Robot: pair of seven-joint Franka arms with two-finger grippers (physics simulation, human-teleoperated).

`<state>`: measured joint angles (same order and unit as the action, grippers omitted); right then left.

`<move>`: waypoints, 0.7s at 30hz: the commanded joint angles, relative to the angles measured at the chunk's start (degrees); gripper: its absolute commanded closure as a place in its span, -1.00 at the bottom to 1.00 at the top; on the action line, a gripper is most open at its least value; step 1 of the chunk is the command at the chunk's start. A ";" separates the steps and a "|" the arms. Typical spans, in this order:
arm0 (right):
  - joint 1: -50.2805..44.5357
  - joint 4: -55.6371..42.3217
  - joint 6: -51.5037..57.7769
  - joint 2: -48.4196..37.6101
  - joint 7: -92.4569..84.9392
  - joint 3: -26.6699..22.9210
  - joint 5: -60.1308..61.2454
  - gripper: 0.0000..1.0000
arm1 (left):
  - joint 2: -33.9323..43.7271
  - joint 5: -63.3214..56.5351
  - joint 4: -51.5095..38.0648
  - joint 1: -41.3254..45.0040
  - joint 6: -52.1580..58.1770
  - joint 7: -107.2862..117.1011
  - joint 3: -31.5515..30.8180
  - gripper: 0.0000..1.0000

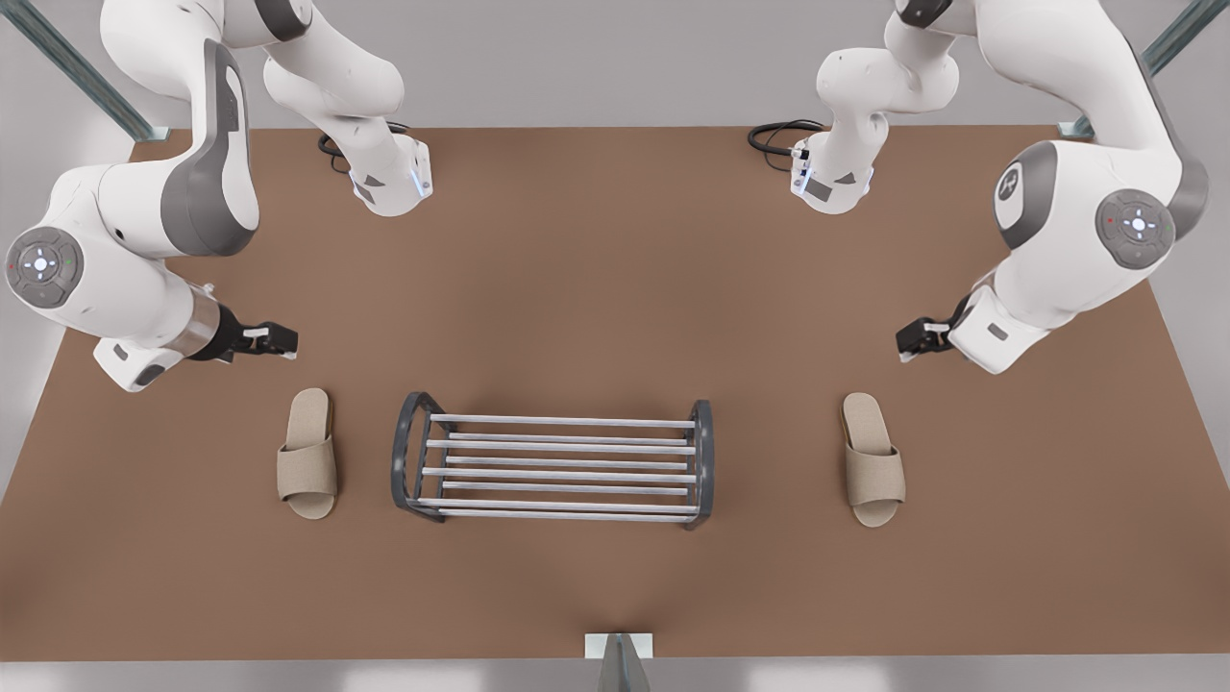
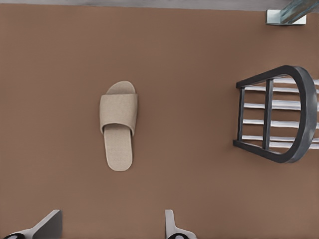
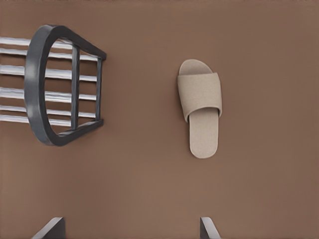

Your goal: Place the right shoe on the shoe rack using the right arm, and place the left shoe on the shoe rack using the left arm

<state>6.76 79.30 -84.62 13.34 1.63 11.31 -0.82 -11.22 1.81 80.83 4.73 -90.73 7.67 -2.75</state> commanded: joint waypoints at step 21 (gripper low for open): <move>7.83 48.65 -83.67 -12.90 0.13 1.17 -7.00 -1.00 | 4.46 -14.11 64.54 -12.02 -91.90 -5.48 0.02 -0.99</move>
<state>15.49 127.30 -146.33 1.85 1.92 12.38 -7.70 -6.37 -11.88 145.71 -6.72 -171.57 3.80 -2.72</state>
